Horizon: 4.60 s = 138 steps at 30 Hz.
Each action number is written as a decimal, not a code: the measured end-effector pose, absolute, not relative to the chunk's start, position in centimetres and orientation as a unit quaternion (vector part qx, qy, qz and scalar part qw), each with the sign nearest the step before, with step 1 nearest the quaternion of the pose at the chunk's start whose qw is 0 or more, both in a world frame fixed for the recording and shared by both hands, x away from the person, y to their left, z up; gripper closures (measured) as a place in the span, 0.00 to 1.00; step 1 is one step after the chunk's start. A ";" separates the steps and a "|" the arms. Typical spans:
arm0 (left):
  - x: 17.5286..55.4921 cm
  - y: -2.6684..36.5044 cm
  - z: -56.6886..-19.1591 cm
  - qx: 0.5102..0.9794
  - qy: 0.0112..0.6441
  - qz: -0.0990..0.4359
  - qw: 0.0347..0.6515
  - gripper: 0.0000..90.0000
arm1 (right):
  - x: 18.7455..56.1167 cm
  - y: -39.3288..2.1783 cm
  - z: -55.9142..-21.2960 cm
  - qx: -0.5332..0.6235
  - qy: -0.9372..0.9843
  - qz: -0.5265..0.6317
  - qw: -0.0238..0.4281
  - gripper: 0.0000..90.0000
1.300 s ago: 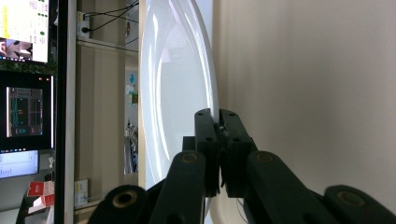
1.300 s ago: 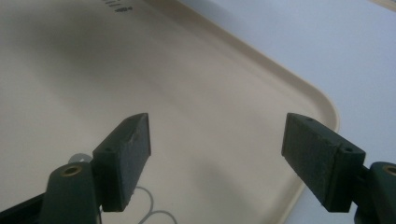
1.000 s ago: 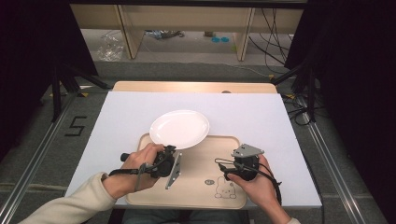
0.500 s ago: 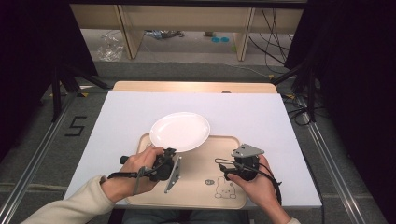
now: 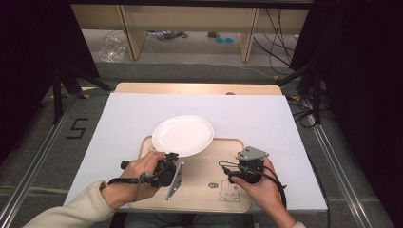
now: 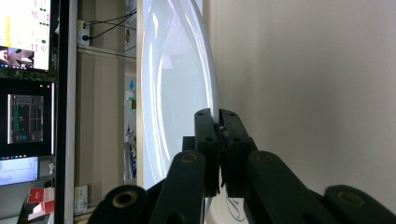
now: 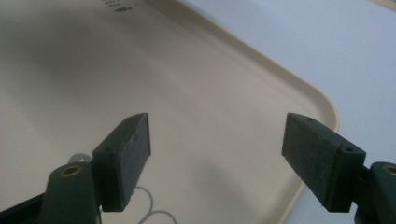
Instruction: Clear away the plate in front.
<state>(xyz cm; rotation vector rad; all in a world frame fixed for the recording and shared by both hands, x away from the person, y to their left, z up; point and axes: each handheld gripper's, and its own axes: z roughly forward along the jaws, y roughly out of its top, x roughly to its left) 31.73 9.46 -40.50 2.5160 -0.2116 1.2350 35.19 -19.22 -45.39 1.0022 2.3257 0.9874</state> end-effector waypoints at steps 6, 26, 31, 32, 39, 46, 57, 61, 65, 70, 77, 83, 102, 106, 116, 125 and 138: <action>31.5 9.5 -40.5 0.883 -0.075 0.433 0.165 0.97 | 35.2 -19.2 -45.4 0.361 0.836 0.355 0.210 0.28; 30.3 9.6 -40.3 0.877 -0.084 0.439 0.179 0.97 | 35.2 -19.2 -45.4 0.361 0.836 0.355 0.211 0.28; 30.1 9.6 -40.1 0.877 -0.084 0.437 0.178 0.97 | 35.2 -19.2 -45.4 0.361 0.836 0.355 0.211 0.28; 30.1 9.6 -40.1 0.878 -0.085 0.437 0.179 0.97 | 35.2 -19.2 -45.4 0.361 0.836 0.355 0.211 0.28; 29.8 9.7 -40.2 0.879 -0.086 0.435 0.176 0.97 | 35.2 -19.2 -45.4 0.361 0.836 0.355 0.211 0.28; 29.5 9.8 -40.1 0.880 -0.089 0.434 0.174 0.97 | 35.2 -19.2 -45.4 0.361 0.837 0.354 0.211 0.28; 29.1 10.0 -40.2 0.881 -0.090 0.432 0.173 0.97 | 35.2 -19.2 -45.4 0.361 0.836 0.355 0.211 0.28; 28.9 10.1 -40.3 0.883 -0.088 0.428 0.173 0.97 | 35.2 -19.3 -45.4 0.361 0.836 0.355 0.211 0.28; 28.7 10.1 -40.3 0.884 -0.089 0.426 0.173 0.97 | 35.3 -19.3 -45.4 0.357 0.836 0.357 0.215 0.28; 28.5 10.2 -40.3 0.884 -0.089 0.425 0.173 0.97 | 35.3 -19.3 -45.5 0.356 0.837 0.356 0.214 0.28; 28.1 10.3 -40.7 0.886 -0.092 0.420 0.172 0.97 | 35.3 -19.3 -45.5 0.357 0.837 0.355 0.214 0.28; 27.9 10.3 -41.0 0.888 -0.093 0.416 0.172 0.97 | 35.3 -19.3 -45.5 0.356 0.837 0.355 0.215 0.28; 27.1 9.8 -42.3 0.899 -0.106 0.388 0.172 0.97 | 35.4 -19.4 -45.6 0.355 0.840 0.349 0.217 0.28; 27.2 9.6 -42.6 0.902 -0.107 0.380 0.173 0.97 | 35.3 -19.4 -45.6 0.360 0.838 0.348 0.215 0.28; 27.5 9.5 -43.2 0.913 -0.103 0.351 0.178 0.97 | 35.3 -19.3 -45.6 0.358 0.837 0.350 0.218 0.28; 28.3 9.5 -43.5 0.925 -0.098 0.309 0.198 0.95 | 35.3 -19.3 -45.5 0.359 0.836 0.352 0.217 0.28; 32.3 12.6 -42.2 0.914 -0.014 0.126 0.386 0.38 | 35.3 -19.4 -45.4 0.355 0.838 0.354 0.216 0.28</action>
